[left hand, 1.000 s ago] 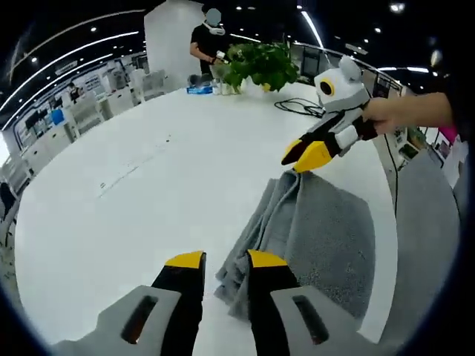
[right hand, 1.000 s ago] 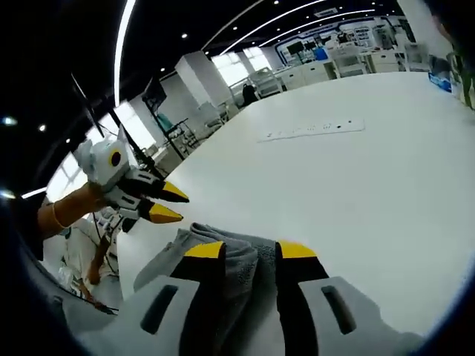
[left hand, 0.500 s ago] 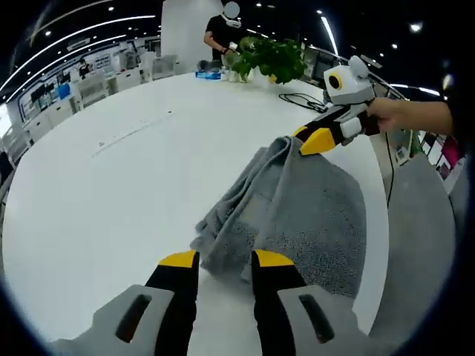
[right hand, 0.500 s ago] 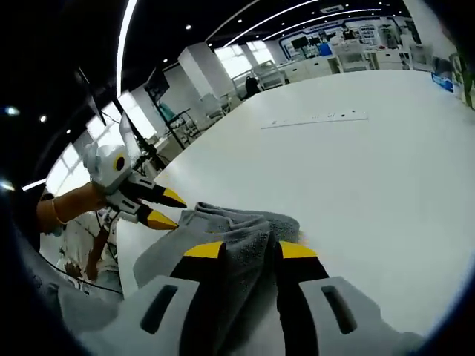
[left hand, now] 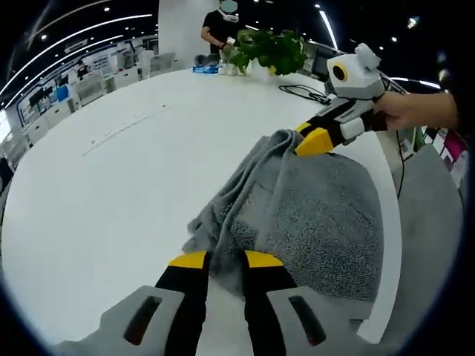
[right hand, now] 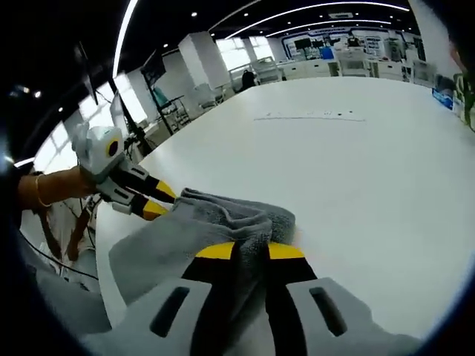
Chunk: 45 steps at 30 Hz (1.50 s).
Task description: Fold the towel on the table until its edges align and the towel forms a compact rectangular stack.
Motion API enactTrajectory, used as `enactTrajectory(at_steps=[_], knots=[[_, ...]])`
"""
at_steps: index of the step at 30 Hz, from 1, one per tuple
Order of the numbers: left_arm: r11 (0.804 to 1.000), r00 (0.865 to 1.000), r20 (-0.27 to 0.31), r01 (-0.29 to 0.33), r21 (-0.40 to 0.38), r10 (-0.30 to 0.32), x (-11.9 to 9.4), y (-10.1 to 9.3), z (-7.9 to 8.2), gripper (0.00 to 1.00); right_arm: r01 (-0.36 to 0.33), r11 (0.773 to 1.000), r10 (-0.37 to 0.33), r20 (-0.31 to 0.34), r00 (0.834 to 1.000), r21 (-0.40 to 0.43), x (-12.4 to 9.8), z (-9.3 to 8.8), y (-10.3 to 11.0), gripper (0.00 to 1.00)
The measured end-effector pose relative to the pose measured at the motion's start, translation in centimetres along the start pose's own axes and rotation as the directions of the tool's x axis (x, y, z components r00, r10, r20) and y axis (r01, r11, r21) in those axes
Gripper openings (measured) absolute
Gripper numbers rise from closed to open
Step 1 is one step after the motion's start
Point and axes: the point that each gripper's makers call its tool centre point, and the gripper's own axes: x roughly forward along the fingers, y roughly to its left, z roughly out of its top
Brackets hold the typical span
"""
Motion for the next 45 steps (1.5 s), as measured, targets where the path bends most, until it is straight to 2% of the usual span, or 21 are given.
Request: enactTrajectory(at_steps=[5,8,12,18,25,28,34,37,39,42,44,45], knots=[[1.000,1.000,0.020,0.002,0.005,-0.002,1.3,-0.1,1.3,0.17,0.029,0.999,-0.029,0.019,0.999,0.031,-0.6,0.1,-1.6,0.13],[0.999,1.000,0.026,-0.017,0.050,0.016,2.4,-0.1,2.3,0.15,0.050,0.998,-0.052,0.033,0.998,0.048,-0.9,0.2,-2.8,0.12],[0.997,0.999,0.027,-0.028,0.067,0.026,3.6,0.1,3.7,0.13,0.077,0.995,-0.080,0.050,0.996,0.067,-1.2,0.6,-4.2,0.12],[0.996,0.999,0.034,-0.017,0.086,0.014,5.3,0.6,5.5,0.13,0.092,0.989,-0.100,0.066,0.993,0.115,-1.3,1.1,-6.3,0.10],[0.997,0.999,0.049,-0.011,0.081,0.007,6.6,1.2,6.9,0.12,0.114,0.987,-0.124,0.090,0.988,0.116,-0.8,2.0,-8.3,0.10],[0.997,0.998,0.058,-0.018,0.077,0.014,7.2,1.6,7.6,0.12,0.122,0.984,-0.135,0.096,0.986,0.133,-0.8,2.6,-8.8,0.10],[0.996,0.997,0.068,-0.027,0.088,0.021,8.2,2.3,8.8,0.12,0.148,0.982,-0.160,0.105,0.981,0.116,-0.8,3.2,-9.7,0.10],[0.997,0.998,0.061,-0.029,0.068,0.024,8.1,2.2,8.8,0.12,0.161,0.977,-0.176,0.104,0.979,0.139,-0.8,3.3,-9.9,0.10],[0.999,0.997,0.069,-0.027,0.047,0.024,7.9,2.2,8.7,0.12,0.172,0.979,-0.183,0.100,0.978,0.110,-0.8,3.3,-9.6,0.10],[0.999,0.998,0.066,-0.024,0.040,0.021,7.9,2.2,8.7,0.13,0.171,0.978,-0.183,0.102,0.978,0.122,-0.9,3.4,-9.5,0.11],[0.997,0.995,0.090,-0.044,0.066,0.038,7.7,2.1,9.0,0.14,0.152,0.974,-0.177,0.144,0.974,0.167,-1.1,4.1,-9.5,0.11],[0.998,0.994,0.096,-0.048,0.048,0.044,7.7,2.3,9.0,0.14,0.147,0.975,-0.173,0.149,0.974,0.168,-1.4,4.1,-9.5,0.11]])
